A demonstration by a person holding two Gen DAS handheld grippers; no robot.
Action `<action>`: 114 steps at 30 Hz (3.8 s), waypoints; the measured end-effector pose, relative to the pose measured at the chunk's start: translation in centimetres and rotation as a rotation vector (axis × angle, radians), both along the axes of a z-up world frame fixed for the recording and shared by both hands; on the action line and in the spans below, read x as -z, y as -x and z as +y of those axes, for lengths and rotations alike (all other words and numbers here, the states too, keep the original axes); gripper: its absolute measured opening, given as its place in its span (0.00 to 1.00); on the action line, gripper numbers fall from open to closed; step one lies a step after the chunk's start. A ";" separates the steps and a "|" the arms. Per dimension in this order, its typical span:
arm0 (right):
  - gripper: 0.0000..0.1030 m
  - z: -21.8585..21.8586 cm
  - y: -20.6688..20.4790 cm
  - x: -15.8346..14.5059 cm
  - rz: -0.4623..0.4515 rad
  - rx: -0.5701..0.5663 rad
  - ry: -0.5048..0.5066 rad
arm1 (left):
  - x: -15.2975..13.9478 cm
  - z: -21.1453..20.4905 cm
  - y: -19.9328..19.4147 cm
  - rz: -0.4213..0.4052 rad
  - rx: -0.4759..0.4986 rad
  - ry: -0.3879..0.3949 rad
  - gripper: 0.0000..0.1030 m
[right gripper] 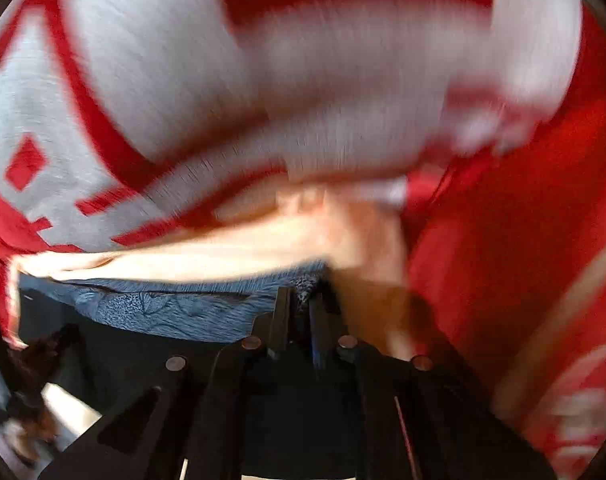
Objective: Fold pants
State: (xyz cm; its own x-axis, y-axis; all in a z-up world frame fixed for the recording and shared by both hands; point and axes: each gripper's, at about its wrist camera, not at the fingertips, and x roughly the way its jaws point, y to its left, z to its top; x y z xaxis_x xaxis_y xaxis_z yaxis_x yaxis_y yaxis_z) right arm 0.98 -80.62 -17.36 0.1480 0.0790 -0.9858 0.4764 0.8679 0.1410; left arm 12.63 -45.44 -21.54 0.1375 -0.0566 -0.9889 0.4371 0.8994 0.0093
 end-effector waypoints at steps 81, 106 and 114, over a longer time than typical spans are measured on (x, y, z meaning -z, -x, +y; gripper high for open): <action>0.32 44.7 -0.4 7.1 -0.209 0.304 -0.760 | 2.3 30.4 -5.3 -0.002 -0.015 0.038 0.97; 0.31 39.0 0.6 0.1 -0.111 0.080 -0.282 | 1.4 27.6 -5.2 -0.029 0.067 0.084 0.97; 0.23 36.3 1.0 2.7 -0.063 0.063 -0.185 | 4.5 24.7 -3.8 -0.014 0.143 0.025 0.97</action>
State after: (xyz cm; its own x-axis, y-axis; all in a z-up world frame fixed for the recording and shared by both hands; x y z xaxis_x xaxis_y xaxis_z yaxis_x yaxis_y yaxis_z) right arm 0.01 -44.37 -20.07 0.2191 0.2461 -0.9441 0.5141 0.7933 0.3261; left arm 16.40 -20.77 -26.04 0.1404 -0.1008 -0.9850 0.5607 0.8280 -0.0048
